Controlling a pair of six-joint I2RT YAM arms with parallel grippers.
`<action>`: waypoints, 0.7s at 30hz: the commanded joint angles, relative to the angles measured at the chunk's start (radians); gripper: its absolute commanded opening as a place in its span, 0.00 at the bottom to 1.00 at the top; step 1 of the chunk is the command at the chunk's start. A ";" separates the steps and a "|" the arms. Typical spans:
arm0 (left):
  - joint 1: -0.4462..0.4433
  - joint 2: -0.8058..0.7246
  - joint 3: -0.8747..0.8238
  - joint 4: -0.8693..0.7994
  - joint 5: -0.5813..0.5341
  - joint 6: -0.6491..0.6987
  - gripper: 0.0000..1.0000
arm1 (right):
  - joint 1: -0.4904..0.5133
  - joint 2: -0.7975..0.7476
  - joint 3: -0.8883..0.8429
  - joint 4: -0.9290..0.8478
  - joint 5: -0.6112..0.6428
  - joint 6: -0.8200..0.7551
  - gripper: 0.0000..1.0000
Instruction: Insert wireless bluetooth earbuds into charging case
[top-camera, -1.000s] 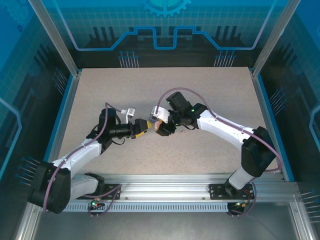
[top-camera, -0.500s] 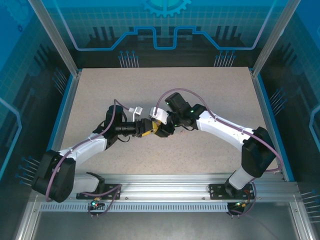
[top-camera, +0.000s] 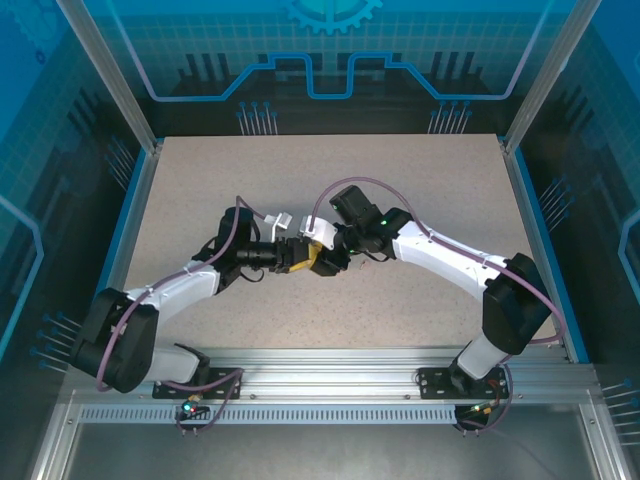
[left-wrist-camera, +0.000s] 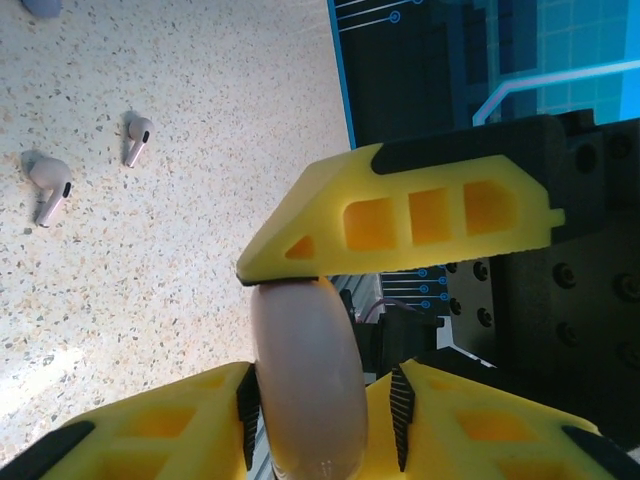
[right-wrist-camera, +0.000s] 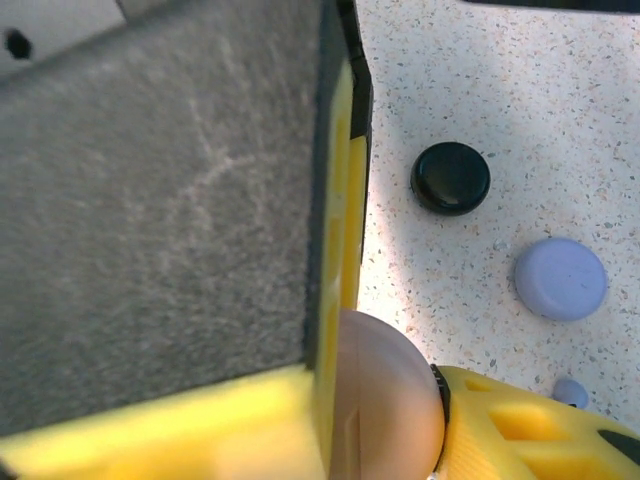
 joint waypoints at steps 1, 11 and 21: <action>-0.023 0.003 0.044 -0.012 0.060 0.038 0.35 | 0.013 0.011 0.041 0.022 -0.014 0.014 0.49; -0.029 -0.047 0.053 -0.051 0.030 0.128 0.23 | -0.006 -0.050 0.024 -0.016 -0.024 0.034 0.66; -0.067 -0.150 0.086 -0.144 -0.093 0.410 0.21 | -0.119 -0.399 -0.198 0.079 -0.108 0.168 1.00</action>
